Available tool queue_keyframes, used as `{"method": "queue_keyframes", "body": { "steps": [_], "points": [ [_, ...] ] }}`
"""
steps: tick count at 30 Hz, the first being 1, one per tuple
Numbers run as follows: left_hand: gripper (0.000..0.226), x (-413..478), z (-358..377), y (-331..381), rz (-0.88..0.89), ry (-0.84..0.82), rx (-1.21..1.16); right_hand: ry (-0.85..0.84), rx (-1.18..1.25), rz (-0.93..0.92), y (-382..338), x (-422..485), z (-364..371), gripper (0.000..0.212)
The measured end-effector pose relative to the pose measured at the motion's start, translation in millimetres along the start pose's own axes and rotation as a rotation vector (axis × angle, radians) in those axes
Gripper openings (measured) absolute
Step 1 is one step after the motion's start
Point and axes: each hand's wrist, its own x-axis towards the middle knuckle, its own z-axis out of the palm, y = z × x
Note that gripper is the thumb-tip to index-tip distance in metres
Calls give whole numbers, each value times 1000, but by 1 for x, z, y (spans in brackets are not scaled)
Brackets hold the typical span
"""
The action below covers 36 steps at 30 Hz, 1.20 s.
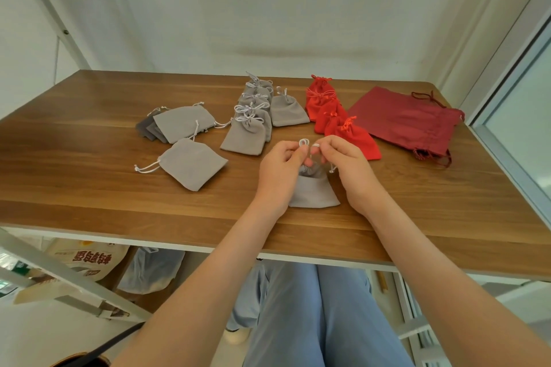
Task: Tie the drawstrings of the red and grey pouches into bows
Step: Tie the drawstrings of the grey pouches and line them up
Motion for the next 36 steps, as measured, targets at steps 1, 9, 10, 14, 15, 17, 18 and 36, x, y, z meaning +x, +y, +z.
{"method": "queue_keyframes", "body": {
  "steps": [1,9,10,14,15,17,18,36],
  "points": [
    [7,0,0,1,11,-6,8,-27,2,-8,-1,-1,0,25],
    [27,0,-1,2,31,-41,53,-95,-159,-75,0,-5,3,17],
    [25,0,-1,1,30,-43,65,-97,-193,-86,0,-5,4,19],
    [4,0,-2,0,-10,-5,34,-66,-333,-133,1,-4,6,26],
    [5,0,-2,0,-5,-15,27,-52,-341,-132,1,-4,6,29],
    [12,0,-2,-1,33,-50,74,-24,-343,-122,1,-4,6,38],
    [15,-1,-2,-1,50,-58,109,-14,-339,-113,2,-4,6,40],
    [19,-7,4,4,125,-99,367,76,-290,-28,4,-4,6,14]
  ]
}}
